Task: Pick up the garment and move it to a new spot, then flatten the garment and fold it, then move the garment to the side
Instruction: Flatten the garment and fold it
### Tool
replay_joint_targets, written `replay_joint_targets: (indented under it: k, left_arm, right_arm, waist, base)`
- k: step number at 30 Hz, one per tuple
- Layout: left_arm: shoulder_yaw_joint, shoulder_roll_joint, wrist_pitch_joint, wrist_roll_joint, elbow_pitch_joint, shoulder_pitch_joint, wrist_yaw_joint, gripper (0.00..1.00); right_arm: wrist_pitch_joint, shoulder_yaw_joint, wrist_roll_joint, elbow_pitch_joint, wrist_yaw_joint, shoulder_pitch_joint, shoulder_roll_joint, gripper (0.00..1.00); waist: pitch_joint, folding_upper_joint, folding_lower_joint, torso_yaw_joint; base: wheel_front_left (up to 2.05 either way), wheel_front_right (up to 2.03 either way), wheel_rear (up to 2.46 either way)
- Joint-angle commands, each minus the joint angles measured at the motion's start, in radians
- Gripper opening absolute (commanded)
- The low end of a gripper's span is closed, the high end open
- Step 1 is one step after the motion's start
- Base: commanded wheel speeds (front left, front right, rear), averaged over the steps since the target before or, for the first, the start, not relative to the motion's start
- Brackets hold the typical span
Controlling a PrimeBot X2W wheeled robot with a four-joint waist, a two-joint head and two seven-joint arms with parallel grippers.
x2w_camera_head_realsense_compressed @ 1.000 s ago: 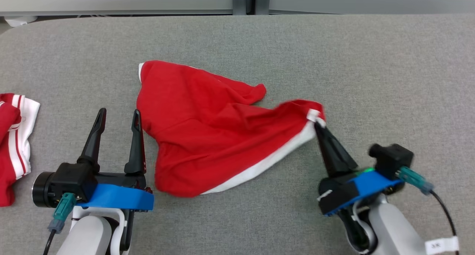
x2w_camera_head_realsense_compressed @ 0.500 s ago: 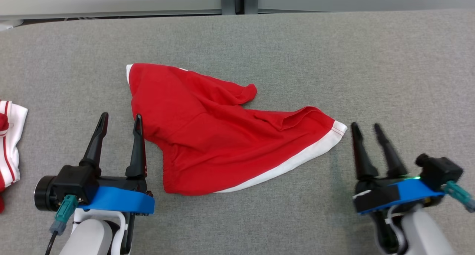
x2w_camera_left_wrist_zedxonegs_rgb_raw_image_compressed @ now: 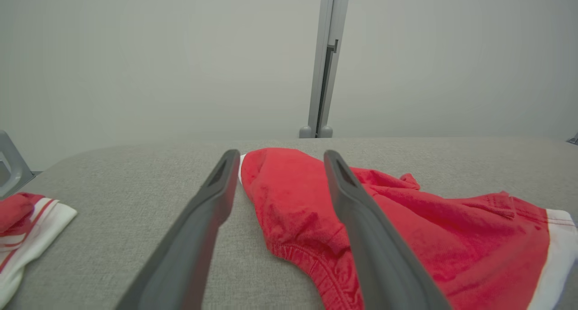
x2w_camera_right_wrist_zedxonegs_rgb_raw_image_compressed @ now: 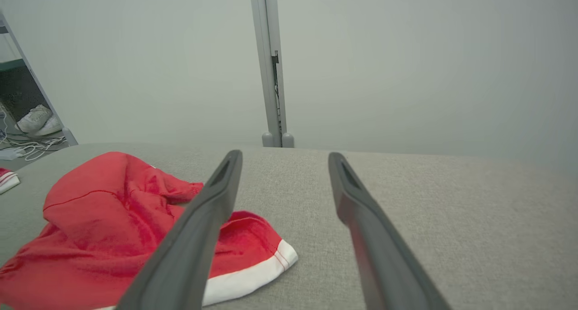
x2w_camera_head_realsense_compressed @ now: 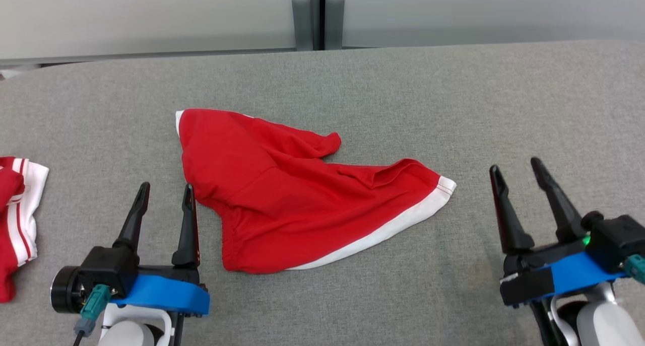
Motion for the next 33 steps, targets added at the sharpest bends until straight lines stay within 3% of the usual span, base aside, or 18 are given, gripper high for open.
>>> replay_joint_targets:
  k: [1, 18, 27, 33]
  left_arm:
    - [-0.002, 0.002, 0.003, -0.006, 0.000, 0.008, 0.005, 1.00]
    - [-0.020, 0.022, 0.017, -0.002, -0.015, 0.013, 0.005, 1.00]
    - [-0.161, 0.040, 0.263, 0.001, -0.005, -0.022, -0.073, 1.00]
    - [-0.209, 0.051, 0.346, 0.007, 0.057, -0.065, -0.113, 0.98]
  right_arm:
    - [0.005, 0.001, -0.006, -0.009, 0.000, 0.019, 0.003, 1.00]
    - [0.053, 0.003, -0.008, -0.057, 0.000, 0.080, 0.038, 1.00]
    - [0.058, 0.008, -0.011, -0.045, 0.000, 0.071, 0.042, 1.00]
    - [0.051, 0.012, -0.003, -0.034, 0.000, 0.051, 0.044, 1.00]
  waist:
    - [-0.003, 0.0001, 0.0001, 0.000]
    - [-0.020, 0.0001, 0.0001, -0.002]
    - [0.007, 0.0001, 0.0001, -0.007]
    - [0.030, 0.0001, 0.0001, -0.015]
  base:
    - [0.00, 0.00, 0.00]
    - [0.00, 0.00, 0.00]
    - [0.00, 0.00, 0.00]
    - [0.00, 0.00, 0.00]
